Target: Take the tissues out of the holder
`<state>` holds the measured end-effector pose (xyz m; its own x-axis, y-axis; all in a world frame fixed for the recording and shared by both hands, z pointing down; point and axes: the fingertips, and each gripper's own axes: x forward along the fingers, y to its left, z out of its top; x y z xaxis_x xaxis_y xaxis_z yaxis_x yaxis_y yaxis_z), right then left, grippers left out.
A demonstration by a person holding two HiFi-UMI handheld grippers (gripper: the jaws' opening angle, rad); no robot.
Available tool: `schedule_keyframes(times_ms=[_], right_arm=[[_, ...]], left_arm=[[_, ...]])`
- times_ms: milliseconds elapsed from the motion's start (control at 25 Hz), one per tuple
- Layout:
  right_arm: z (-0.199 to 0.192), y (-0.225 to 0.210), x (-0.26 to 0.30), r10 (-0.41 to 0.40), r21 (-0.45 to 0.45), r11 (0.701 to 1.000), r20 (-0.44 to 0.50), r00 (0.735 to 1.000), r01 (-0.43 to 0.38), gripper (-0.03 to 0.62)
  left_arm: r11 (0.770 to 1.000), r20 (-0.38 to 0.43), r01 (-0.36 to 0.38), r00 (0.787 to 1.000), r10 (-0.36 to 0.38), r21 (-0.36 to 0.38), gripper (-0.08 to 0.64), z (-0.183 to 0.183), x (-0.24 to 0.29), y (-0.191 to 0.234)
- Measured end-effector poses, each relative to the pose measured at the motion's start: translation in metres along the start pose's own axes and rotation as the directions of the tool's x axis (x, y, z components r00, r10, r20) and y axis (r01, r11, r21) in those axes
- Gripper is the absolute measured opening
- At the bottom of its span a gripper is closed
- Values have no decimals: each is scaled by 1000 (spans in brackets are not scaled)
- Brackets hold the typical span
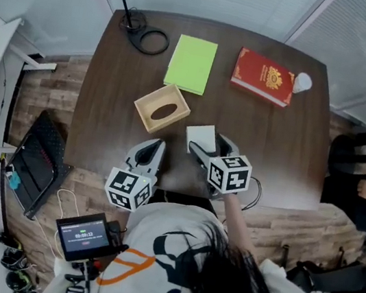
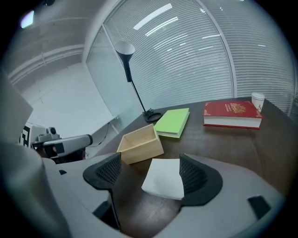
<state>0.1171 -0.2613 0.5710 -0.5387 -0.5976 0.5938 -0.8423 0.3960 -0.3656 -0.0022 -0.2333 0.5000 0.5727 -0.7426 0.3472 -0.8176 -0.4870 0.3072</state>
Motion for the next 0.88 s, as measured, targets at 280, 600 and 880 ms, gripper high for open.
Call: schedule_keyframes(times_ms=[280, 600, 880], right_arm=[[-3, 21, -12, 71, 3, 997, 62, 996, -71, 256], [-17, 44, -24, 84, 3, 996, 84, 993, -85, 86], [-27, 91, -35, 92, 15, 995, 128, 988, -94, 31]], left_arm=[[997, -13, -76, 997, 76, -5, -2, -14, -24, -8], [996, 0, -83, 997, 83, -45, -2, -21, -53, -13], [998, 21, -63, 998, 63, -20, -2, -29, -97, -5]])
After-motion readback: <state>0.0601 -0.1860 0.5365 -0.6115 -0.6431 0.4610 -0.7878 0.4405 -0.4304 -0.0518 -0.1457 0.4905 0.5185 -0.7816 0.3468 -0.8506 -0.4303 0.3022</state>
